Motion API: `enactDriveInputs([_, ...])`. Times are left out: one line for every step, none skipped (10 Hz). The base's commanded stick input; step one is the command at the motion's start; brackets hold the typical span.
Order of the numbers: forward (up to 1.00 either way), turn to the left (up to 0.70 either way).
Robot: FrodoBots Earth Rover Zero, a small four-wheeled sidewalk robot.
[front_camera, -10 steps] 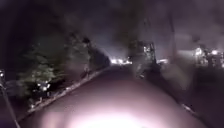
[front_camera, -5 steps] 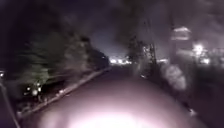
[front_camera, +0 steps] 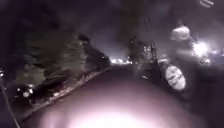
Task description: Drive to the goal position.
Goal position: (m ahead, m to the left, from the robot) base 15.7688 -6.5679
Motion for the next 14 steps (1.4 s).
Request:
enactDriveInputs([0.50, 0.00])
enactDriveInputs([0.50, 0.00])
enactDriveInputs([0.50, -0.11])
enactDriveInputs([0.50, -0.49])
enactDriveInputs([0.50, -0.37])
enactDriveInputs([0.50, -0.02])
enactDriveInputs([0.50, 0.00])
enactDriveInputs([0.50, 0.00])
enactDriveInputs([0.50, 0.00])
enactDriveInputs([0.50, 0.00])
enactDriveInputs([0.50, 0.00])
enactDriveInputs([0.50, 0.00])
enactDriveInputs([0.50, 0.00])
enactDriveInputs([0.50, 0.00])
